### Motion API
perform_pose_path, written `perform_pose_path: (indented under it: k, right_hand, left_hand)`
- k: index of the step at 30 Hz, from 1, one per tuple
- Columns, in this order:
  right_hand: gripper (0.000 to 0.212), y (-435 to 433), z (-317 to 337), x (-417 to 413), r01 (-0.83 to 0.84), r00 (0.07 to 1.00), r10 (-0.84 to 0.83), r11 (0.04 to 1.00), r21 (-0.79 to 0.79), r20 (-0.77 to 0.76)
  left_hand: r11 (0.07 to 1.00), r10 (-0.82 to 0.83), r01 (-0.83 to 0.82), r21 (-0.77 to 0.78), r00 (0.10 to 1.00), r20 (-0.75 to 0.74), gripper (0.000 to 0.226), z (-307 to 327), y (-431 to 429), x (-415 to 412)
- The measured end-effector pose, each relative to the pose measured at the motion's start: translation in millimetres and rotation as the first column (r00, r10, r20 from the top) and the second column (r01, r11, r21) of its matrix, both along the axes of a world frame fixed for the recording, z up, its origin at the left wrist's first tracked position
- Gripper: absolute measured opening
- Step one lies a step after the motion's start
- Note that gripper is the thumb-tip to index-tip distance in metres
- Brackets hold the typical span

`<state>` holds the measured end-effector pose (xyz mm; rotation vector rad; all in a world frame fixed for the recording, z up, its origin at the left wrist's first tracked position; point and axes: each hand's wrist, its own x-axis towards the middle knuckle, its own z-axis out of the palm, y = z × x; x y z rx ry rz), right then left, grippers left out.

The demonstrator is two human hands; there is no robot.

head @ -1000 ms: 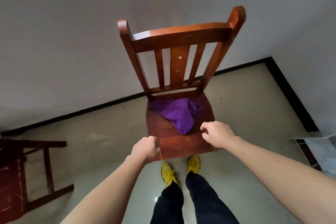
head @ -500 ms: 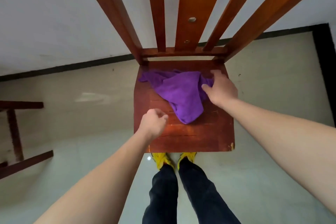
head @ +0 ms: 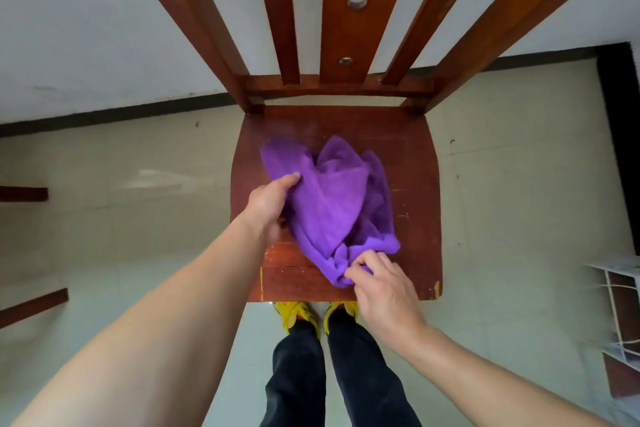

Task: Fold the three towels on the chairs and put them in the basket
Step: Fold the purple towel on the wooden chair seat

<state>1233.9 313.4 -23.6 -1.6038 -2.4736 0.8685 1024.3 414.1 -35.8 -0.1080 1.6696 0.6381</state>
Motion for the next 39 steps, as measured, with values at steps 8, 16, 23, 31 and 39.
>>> perform_pose_path:
  k: [8,16,23,31,39]
  right_hand:
    - [0.024,34,-8,28,0.345,0.931,-0.289,0.897,-0.277,0.224]
    - [0.056,144,-34,-37,0.692,0.602,-0.791,0.452,-0.562,0.106]
    - [0.02,107,-15,-19,0.708,0.336,-0.942,0.247,-0.662,0.009]
    - [0.03,76,-3,-14,0.557,0.526,-0.848,0.28,-0.782,0.07]
    - [0.019,114,-28,14,0.769,0.248,-0.967,0.162,-0.619,0.054]
  left_hand:
    - [0.983,-0.179,0.182,-0.021,0.93,-0.321,0.035,-3,-33,-12]
    - [0.823,-0.489,0.529,-0.207,0.475,-0.732,0.07,-16,-63,-29]
    - [-0.063,-0.792,0.871,-0.488,-0.341,-0.506,0.032,-10,-59,-11]
    - [0.185,-0.961,0.891,-0.415,0.075,-0.268,0.039,-35,-69,-29]
    - [0.651,-0.645,0.745,-0.147,0.44,-0.625,0.029,-19,-14,-10]
